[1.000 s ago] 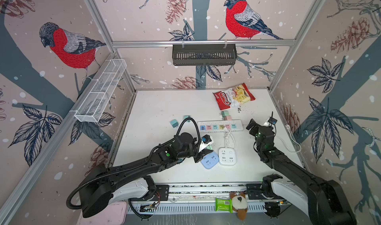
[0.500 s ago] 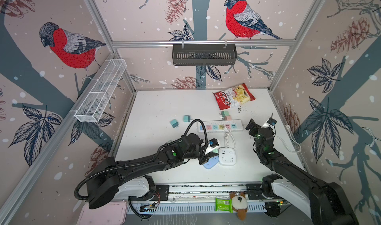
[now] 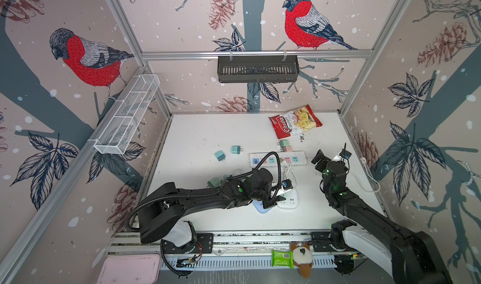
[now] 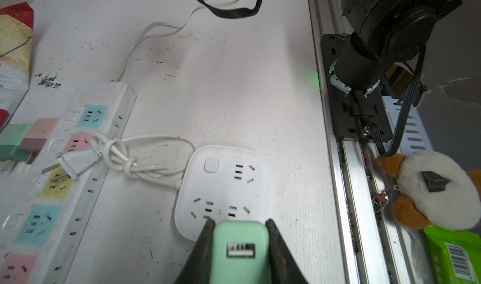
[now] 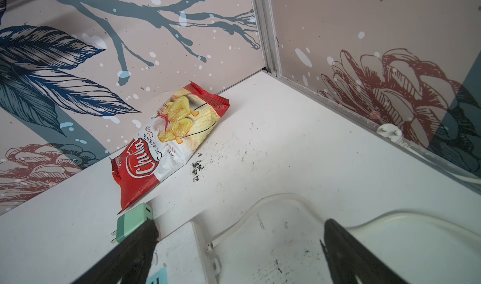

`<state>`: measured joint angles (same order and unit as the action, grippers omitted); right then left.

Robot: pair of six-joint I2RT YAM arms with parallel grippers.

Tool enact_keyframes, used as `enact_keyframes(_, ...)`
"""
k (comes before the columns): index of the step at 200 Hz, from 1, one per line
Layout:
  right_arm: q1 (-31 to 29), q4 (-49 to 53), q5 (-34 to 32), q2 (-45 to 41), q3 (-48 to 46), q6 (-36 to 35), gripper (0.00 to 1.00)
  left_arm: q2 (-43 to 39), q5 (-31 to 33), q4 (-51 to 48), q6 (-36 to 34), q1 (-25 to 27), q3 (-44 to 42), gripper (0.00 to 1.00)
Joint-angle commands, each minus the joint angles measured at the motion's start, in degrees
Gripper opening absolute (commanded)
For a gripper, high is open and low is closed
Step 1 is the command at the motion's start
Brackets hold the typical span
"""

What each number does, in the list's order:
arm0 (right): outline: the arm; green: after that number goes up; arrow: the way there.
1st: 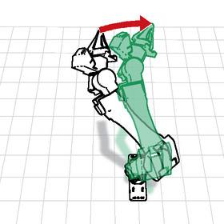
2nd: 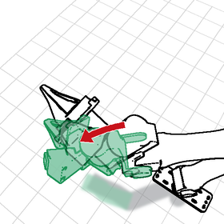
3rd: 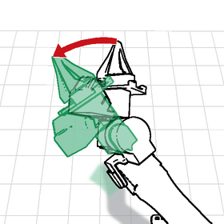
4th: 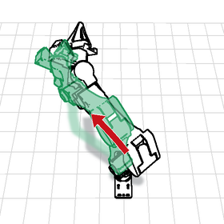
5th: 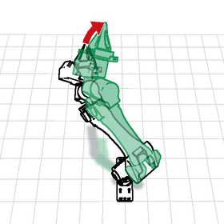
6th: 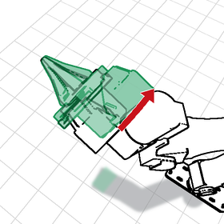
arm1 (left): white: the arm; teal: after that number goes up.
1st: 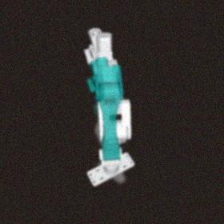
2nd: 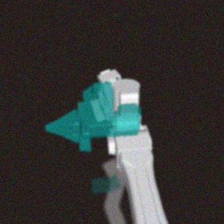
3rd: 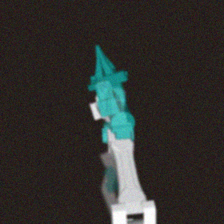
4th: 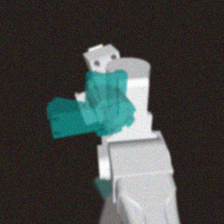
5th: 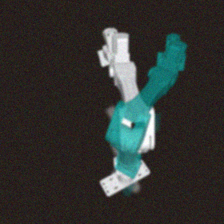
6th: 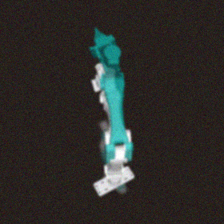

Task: Insert the plug
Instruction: 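Carry the green charger with the left gripper while the right arm withdraws, then lower the green charger onto the white square socket box with the left gripper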

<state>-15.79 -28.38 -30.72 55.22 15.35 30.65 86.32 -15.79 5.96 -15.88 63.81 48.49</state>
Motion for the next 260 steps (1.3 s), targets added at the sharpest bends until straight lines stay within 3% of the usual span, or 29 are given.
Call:
enact_keyframes(1,0.2,-0.4,-0.8,-0.4,-0.2,1.1,1.00,2.2,0.3,-1.5,-4.0,0.1,2.6,0.00)
enact_keyframes(45,0.4,-0.5,-0.4,-0.5,-0.3,1.2,1.00,6.4,0.1,-3.0,-10.1,0.0,6.1,0.00)
enact_keyframes(107,1.5,-0.4,0.7,-0.4,-0.2,1.7,1.00,9.7,-6.6,0.0,-12.8,0.1,8.4,0.00)
enact_keyframes(260,2.2,-0.4,1.5,0.1,-0.2,2.1,1.00,18.1,-12.2,8.1,-13.0,0.0,11.6,0.00)
